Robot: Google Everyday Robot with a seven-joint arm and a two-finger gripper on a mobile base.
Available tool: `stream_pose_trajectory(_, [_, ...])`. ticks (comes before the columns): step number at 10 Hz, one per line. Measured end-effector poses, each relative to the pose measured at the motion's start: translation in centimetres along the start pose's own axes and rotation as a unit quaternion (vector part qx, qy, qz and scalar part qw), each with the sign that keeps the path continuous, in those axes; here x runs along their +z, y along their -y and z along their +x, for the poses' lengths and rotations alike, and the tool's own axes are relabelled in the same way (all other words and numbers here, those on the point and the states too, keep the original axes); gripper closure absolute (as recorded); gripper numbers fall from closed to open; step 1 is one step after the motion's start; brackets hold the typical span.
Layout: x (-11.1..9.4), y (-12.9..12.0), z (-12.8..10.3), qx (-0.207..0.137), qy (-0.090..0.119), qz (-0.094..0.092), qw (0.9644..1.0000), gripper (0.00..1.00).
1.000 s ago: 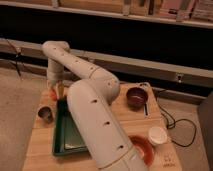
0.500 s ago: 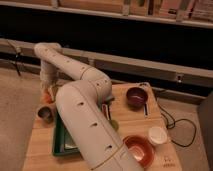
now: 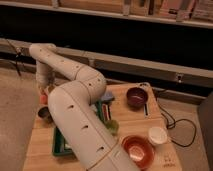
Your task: Place apple in metal cup
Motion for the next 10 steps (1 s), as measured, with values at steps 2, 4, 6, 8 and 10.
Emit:
stream_pose_trajectory(2, [0.5,-0.4,-1.6,-0.004,-0.003,0.000,1.0000,1.00])
stream_pose_trajectory(4, [0.9,-0.7,-3.5,-0.014,-0.003,-0.003,0.9999,1.00])
stream_pose_trajectory(6, [1.2,-0.6,-4.4,-0.020,-0.002,-0.005,0.9998,1.00])
stream_pose_trajectory(8, [1.3,-0.7,-4.3,-0.017,0.004,-0.006,0.9998,1.00])
stream_pose_trajectory(10, [1.4,-0.9,-3.9,-0.012,0.006,-0.010,0.9999,0.93])
